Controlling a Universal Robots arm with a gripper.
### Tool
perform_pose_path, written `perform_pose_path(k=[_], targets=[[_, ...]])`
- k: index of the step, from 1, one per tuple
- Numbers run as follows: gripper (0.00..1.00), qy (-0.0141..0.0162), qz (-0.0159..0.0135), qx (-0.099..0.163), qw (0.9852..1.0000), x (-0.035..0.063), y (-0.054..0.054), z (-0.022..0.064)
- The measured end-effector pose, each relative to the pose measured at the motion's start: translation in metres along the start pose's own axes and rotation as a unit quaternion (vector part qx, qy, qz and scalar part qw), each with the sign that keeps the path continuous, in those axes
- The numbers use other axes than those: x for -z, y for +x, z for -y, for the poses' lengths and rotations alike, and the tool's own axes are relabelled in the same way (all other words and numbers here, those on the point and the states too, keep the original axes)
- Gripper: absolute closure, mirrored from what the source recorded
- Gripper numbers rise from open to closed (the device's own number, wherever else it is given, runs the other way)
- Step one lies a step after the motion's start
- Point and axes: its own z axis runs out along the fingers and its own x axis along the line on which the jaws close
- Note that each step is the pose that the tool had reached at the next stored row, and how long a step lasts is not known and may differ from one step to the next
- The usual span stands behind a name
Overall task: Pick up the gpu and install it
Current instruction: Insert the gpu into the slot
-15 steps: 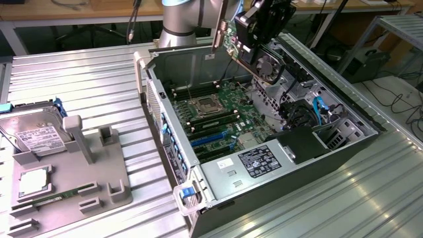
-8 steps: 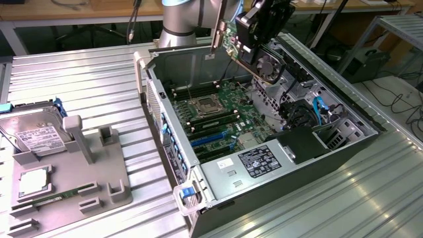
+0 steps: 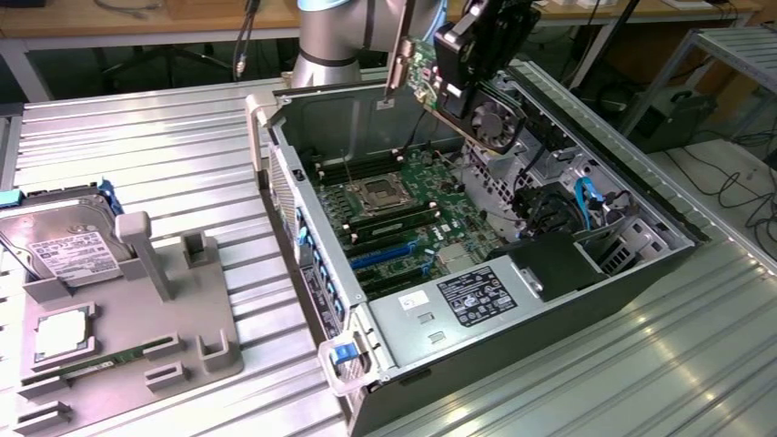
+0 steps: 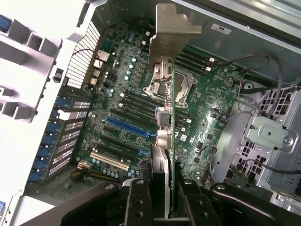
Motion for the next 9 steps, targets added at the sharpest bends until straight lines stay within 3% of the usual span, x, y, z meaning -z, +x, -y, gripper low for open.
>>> perform_pose_path(k=[9], targets=[[0.73, -0.0002, -0.0007, 0.021, 0.9998, 0.0000, 0.0000, 0.0000]])
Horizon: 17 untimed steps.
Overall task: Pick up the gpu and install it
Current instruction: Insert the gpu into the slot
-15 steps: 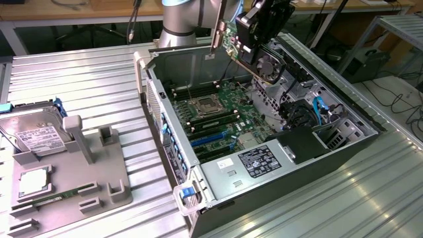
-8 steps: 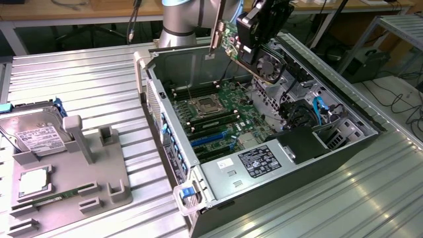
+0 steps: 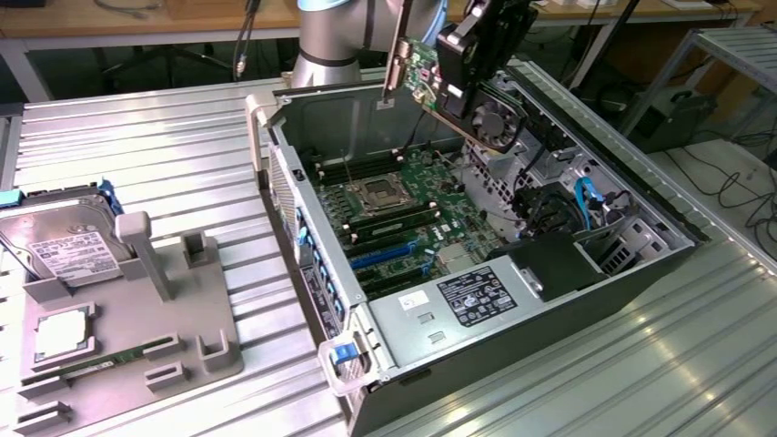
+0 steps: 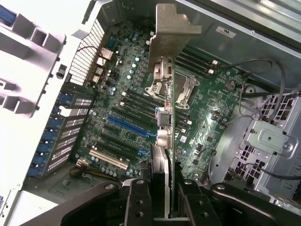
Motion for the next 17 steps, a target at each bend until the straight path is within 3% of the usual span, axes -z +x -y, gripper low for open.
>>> perform_pose_path(k=[5, 7, 10, 11, 14, 16, 17], targets=[[0.73, -0.0001, -0.0004, 0.012, 0.9999, 0.0000, 0.0000, 0.0000], [0.73, -0.0005, -0.0012, 0.035, 0.9994, 0.0000, 0.0000, 0.0000], [0.73, -0.0010, -0.0027, 0.076, 0.9971, 0.0000, 0.0000, 0.0000], [0.73, -0.0012, -0.0032, 0.092, 0.9957, 0.0000, 0.0000, 0.0000], [0.73, -0.0019, -0.0052, 0.146, 0.9892, 0.0000, 0.0000, 0.0001], [0.73, -0.0022, -0.0058, 0.165, 0.9862, 0.0000, 0.0001, 0.0001], [0.73, -0.0024, -0.0065, 0.183, 0.9830, 0.0000, 0.0001, 0.0001]])
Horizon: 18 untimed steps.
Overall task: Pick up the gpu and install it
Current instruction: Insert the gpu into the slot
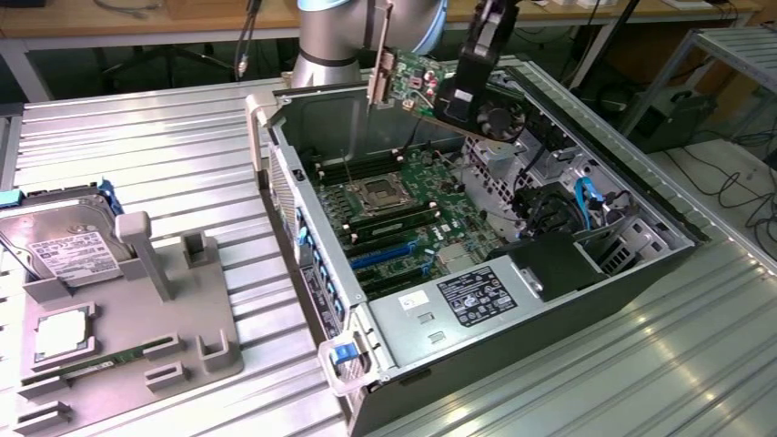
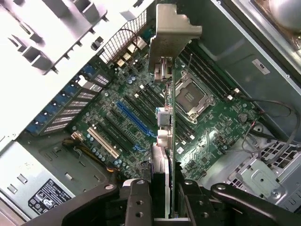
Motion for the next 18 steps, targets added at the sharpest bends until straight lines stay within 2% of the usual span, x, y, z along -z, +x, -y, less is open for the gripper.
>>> perform_pose_path(k=[2, 5, 11, 18], targets=[[0.73, -0.0003, -0.0008, 0.023, 0.9997, 0.0000, 0.0000, 0.0000], [0.73, -0.0009, -0.0025, 0.069, 0.9976, 0.0000, 0.0002, 0.0002], [0.73, -0.0011, -0.0030, 0.083, 0.9965, 0.0001, 0.0003, 0.0003], [0.73, -0.0014, -0.0037, 0.105, 0.9945, 0.0000, 0.0004, 0.0004]])
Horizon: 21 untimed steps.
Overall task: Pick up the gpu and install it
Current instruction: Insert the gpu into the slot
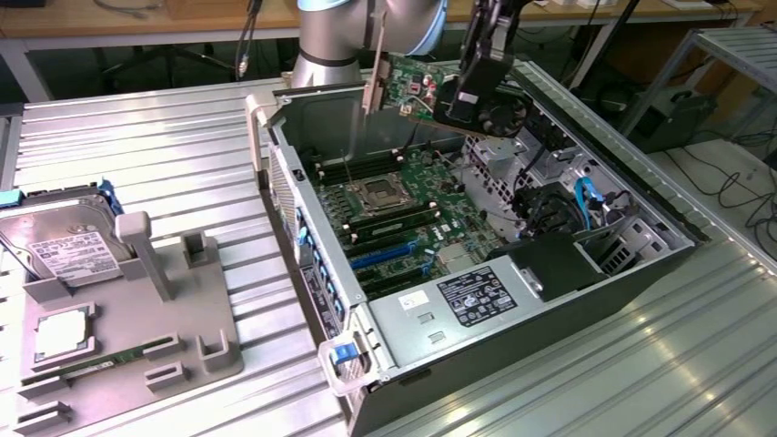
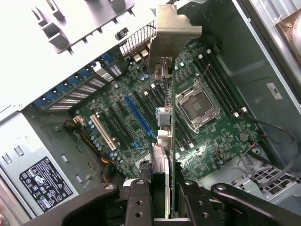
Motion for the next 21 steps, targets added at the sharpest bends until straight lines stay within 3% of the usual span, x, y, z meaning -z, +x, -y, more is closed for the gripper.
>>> perform_pose_path(k=[21], targets=[[0.73, -0.0007, -0.0020, 0.055, 0.9985, 0.0000, 0.0006, 0.0004]])
